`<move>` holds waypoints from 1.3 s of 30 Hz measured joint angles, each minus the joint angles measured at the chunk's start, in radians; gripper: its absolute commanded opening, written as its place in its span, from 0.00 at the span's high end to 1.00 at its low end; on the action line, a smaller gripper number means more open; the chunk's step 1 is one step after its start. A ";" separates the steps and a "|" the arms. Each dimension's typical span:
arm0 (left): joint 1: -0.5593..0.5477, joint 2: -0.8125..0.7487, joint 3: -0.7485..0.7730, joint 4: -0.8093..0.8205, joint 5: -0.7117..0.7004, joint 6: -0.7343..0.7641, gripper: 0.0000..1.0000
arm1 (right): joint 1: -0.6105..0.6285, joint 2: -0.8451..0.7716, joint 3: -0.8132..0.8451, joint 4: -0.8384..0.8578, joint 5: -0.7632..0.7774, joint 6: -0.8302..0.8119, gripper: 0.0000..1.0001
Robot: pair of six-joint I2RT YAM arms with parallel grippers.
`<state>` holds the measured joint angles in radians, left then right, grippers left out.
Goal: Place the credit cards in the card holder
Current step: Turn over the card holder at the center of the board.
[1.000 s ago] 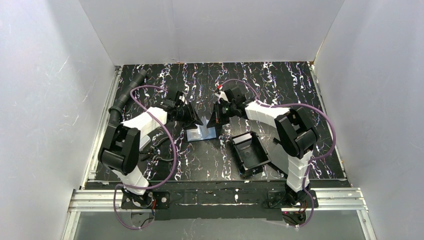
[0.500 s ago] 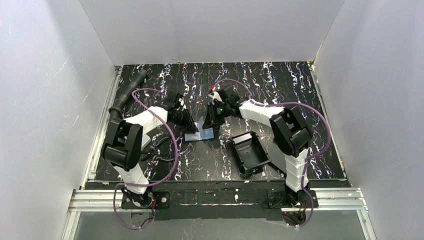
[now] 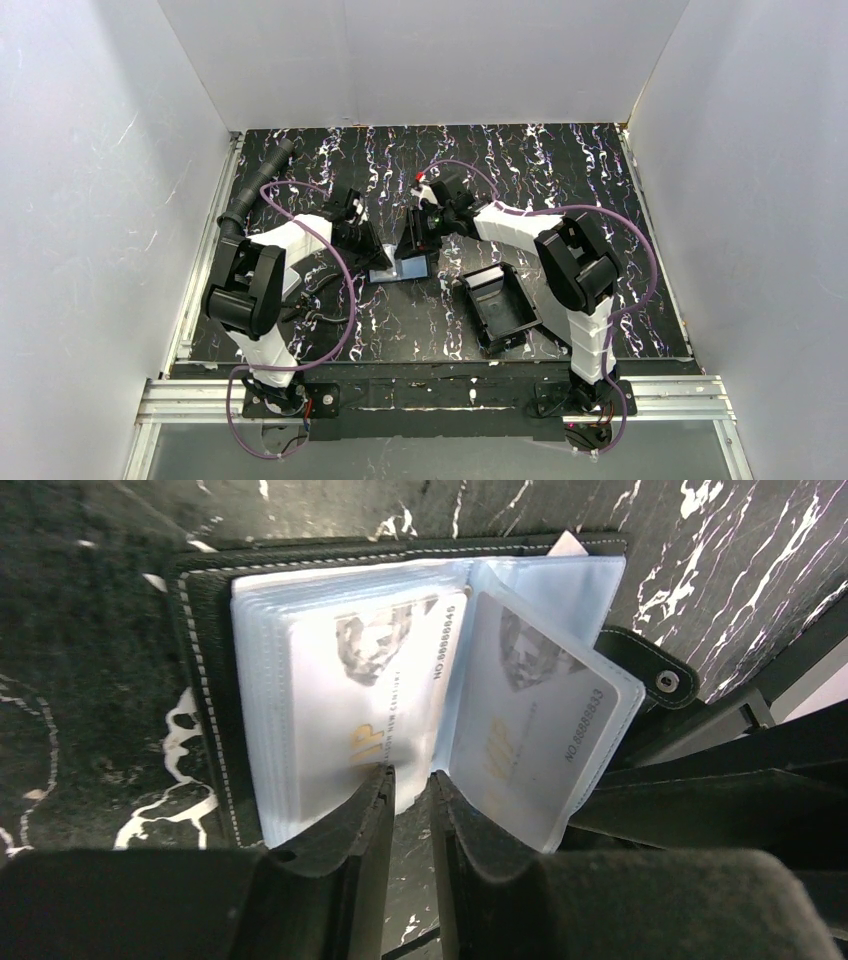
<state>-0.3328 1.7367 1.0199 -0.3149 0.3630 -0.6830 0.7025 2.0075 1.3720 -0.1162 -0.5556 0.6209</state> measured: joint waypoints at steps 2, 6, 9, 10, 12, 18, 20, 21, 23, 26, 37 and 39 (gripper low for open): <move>0.016 -0.006 -0.005 0.000 0.005 0.002 0.80 | 0.001 0.006 0.000 0.015 -0.006 0.008 0.61; 0.042 -0.011 -0.012 -0.002 0.021 0.002 0.80 | 0.006 0.018 0.000 0.037 -0.019 0.024 0.60; 0.055 -0.011 -0.015 0.000 0.035 0.002 0.79 | 0.010 0.028 0.000 0.051 -0.026 0.033 0.59; 0.057 -0.011 -0.017 0.001 0.039 0.002 0.78 | 0.011 0.031 0.000 0.054 -0.026 0.035 0.59; 0.062 -0.012 -0.018 0.002 0.049 -0.001 0.77 | 0.013 0.039 0.000 0.061 -0.027 0.036 0.59; 0.071 -0.013 -0.027 0.017 0.075 -0.006 0.76 | 0.018 0.053 0.001 0.065 -0.026 0.035 0.56; 0.072 -0.013 -0.029 0.020 0.079 -0.008 0.77 | 0.018 0.053 0.007 0.053 -0.019 0.024 0.52; 0.073 -0.013 -0.029 0.020 0.079 -0.008 0.76 | 0.018 0.053 0.013 0.043 -0.011 0.013 0.50; 0.075 -0.013 -0.030 0.020 0.082 -0.008 0.76 | 0.018 0.053 0.026 0.019 0.011 -0.014 0.44; 0.078 -0.013 -0.030 0.020 0.085 -0.007 0.76 | 0.019 0.053 0.039 -0.011 0.044 -0.061 0.43; 0.149 -0.032 -0.030 -0.022 0.094 0.031 0.73 | -0.003 0.053 0.023 -0.009 0.028 -0.095 0.51; 0.163 -0.037 -0.030 -0.034 0.093 0.040 0.69 | -0.011 0.053 0.024 -0.008 0.024 -0.101 0.51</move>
<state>-0.1699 1.7000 0.9901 -0.3489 0.4561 -0.6426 0.6910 2.0602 1.3956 -0.1246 -0.5316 0.5198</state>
